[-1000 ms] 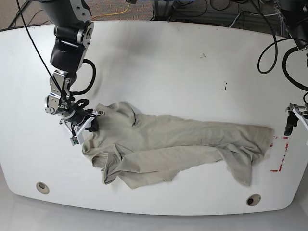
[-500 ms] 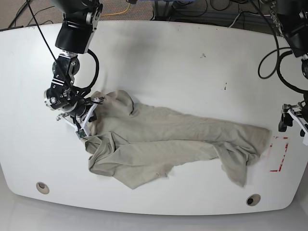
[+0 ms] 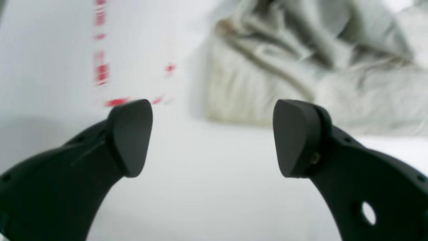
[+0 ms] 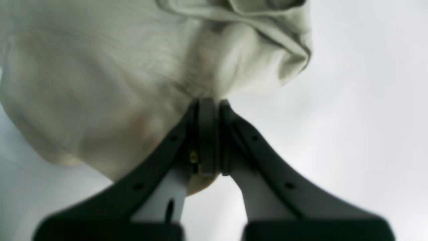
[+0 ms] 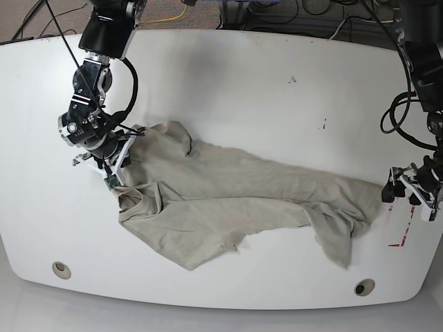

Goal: Layout the t-shirt on the table in an organized manner, then fold the t-shirt properly
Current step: 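Grasp the shirt collar area with the right gripper, then grasp the shirt hem with the left gripper and lift it toward the right gripper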

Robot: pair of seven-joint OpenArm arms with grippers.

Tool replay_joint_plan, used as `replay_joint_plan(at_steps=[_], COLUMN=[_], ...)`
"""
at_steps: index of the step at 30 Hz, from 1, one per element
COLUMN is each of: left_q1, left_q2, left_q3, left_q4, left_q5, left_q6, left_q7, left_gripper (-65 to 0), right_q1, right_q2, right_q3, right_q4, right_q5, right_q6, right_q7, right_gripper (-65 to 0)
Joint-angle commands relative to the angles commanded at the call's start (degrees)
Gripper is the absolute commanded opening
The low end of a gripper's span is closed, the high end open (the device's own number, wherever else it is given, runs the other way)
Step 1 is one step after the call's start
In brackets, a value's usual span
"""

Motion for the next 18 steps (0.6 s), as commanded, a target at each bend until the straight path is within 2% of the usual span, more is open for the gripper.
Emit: replay_joint_plan(at_steps=[5,8,13,15,18], left_q1=[-2.81,-3.25,-3.87,-3.87,-3.78], left_q2=[0.62,1.85,2.29,3.6,4.66], left_q3=[6.51,7.47,7.56,7.56,7.56], left_q4=[-6.95,-10.11,-12.75,-12.75,-12.75], left_q5=[-0.26,-0.09,-0.09,0.18,2.64], left_q6=[0.0,0.0,0.0,0.0,0.4], left_q7=[-5.01,-6.86,-7.91,-7.91,-7.91], left_gripper=[-13.2,-13.2,-13.2,-13.2,-13.2], right_q1=[-1.23,-1.76,-3.25,-3.69,-4.04], right_q2=[0.26,0.18,0.09,0.09,0.09], right_q3=[0.0,0.0,-0.18,-0.88,-1.05], right_q4=[0.88,2.37,5.1,6.07,7.56], right_q5=[0.0,0.0,0.0,0.0,-0.18], right_q6=[0.0,0.0,0.0,0.0,0.0], right_q7=[0.0,0.0,0.0,0.0,-0.09], right_gripper=[-64.7,-64.7,-64.5,-64.5,-64.5])
